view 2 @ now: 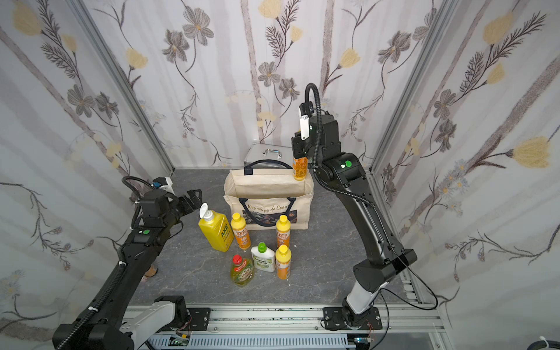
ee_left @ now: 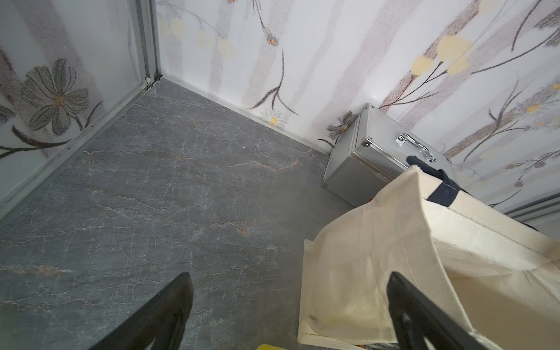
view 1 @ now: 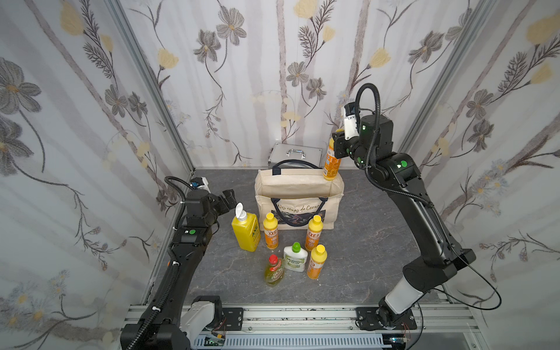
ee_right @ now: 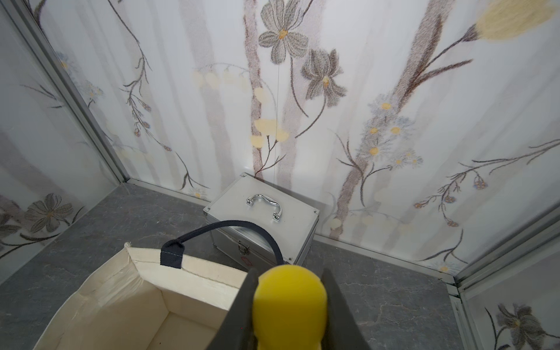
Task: Pack dish soap into the shopping bag
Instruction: Place the bottle of dish soap in the shopping bag.
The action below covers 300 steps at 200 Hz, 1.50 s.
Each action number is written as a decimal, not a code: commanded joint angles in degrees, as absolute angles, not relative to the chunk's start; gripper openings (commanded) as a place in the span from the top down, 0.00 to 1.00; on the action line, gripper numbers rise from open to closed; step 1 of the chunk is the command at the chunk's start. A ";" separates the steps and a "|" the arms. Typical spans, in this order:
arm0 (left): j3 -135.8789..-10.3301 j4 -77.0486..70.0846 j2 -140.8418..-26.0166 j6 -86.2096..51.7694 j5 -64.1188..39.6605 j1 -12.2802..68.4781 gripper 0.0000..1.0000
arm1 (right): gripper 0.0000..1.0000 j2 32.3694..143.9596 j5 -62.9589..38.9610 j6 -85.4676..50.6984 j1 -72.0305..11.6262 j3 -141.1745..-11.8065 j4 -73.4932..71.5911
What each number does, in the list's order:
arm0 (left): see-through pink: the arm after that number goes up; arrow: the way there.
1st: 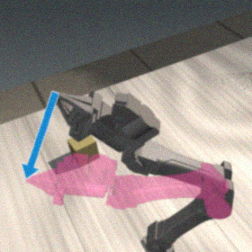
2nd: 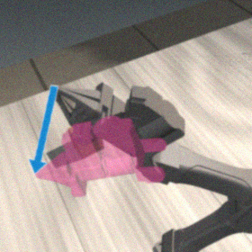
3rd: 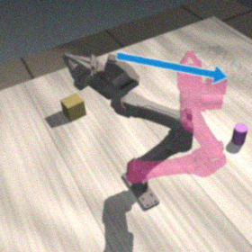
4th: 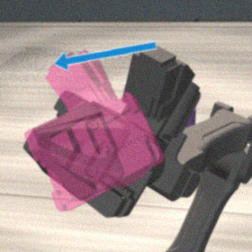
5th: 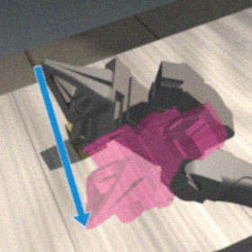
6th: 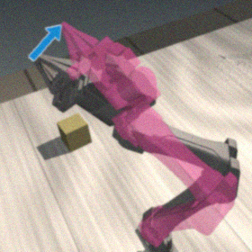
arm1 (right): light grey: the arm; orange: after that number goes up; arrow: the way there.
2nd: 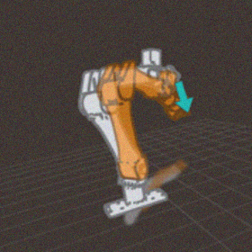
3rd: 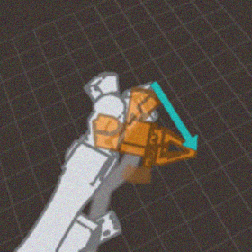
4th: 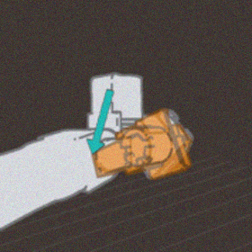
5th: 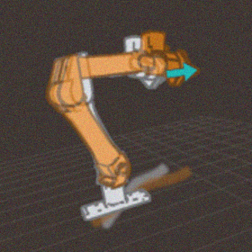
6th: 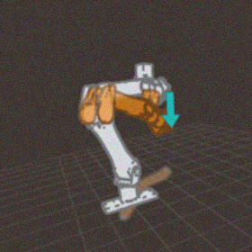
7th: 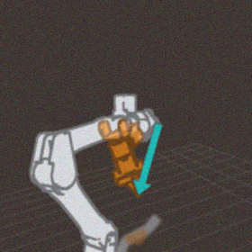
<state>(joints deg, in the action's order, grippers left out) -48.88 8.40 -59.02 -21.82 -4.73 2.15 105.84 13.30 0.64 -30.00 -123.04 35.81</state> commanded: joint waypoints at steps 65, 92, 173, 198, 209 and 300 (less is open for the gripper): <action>-47.94 7.68 -59.59 -22.17 -4.13 2.45 0.00 | 1.00 106.77 12.19 -2.84 -29.07 -105.74 13.63; -47.65 7.44 -59.50 -22.23 -3.71 2.53 0.00 | 1.00 106.72 10.95 -4.59 -28.26 -99.90 8.93; -47.29 6.94 -60.64 -22.32 -3.69 2.80 0.00 | 1.00 105.18 9.25 -10.22 -27.07 -83.43 -1.91; -47.00 6.79 -60.47 -22.32 -3.61 2.82 0.00 | 1.00 105.64 10.58 -10.62 -26.82 -80.58 -5.96; -47.00 6.80 -60.30 -22.26 -3.56 2.82 0.00 | 1.00 105.97 10.78 -10.72 -26.73 -79.82 -6.89; -46.24 6.08 -60.29 -22.23 -2.79 3.12 0.00 | 0.99 105.90 12.76 -11.24 -27.55 -74.23 -5.36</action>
